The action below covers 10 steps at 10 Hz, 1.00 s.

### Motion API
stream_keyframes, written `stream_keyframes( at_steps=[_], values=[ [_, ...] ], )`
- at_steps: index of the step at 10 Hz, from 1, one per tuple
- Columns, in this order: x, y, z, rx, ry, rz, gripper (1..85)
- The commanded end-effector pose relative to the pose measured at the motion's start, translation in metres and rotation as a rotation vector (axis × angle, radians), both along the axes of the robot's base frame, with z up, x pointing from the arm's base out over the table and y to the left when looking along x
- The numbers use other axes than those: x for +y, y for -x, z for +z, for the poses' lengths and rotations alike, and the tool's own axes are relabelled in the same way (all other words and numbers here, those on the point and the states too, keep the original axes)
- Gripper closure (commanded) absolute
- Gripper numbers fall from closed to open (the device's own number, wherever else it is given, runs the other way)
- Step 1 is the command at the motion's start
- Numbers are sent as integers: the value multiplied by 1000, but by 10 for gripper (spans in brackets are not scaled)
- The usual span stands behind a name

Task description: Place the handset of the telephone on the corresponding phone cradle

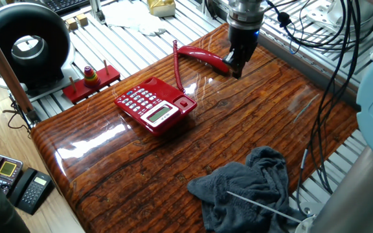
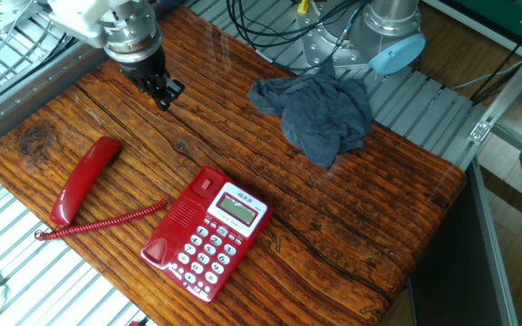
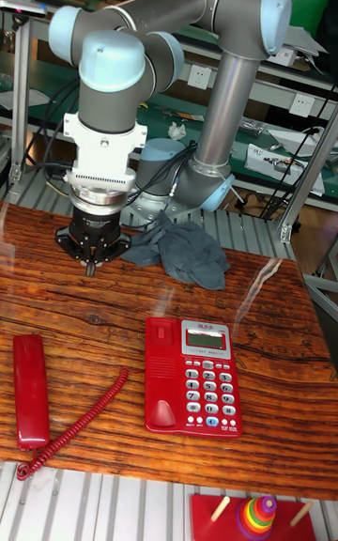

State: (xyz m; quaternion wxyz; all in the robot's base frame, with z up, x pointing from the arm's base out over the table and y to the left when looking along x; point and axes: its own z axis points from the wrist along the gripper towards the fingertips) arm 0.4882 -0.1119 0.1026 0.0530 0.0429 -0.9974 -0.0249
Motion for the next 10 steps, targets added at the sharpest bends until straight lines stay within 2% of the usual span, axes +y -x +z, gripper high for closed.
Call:
stream_keyframes(
  at_steps=[1, 2, 3, 4, 5, 6, 7, 9, 10],
  values=[
    [9, 1, 2, 6, -31, -51, 743],
    [15, -7, 2, -22, -51, -74, 743],
    [25, -13, 3, -40, -91, -103, 743],
    [33, -14, 4, -38, -117, -134, 740],
    [31, -21, 4, -63, -109, -152, 740],
    [32, -15, 4, -40, -113, -162, 747],
    [23, -18, 2, -53, -77, -168, 747],
    [1, -30, 0, -109, 1, -109, 723],
    [-12, -31, 0, -117, 49, -73, 707]
  ],
)
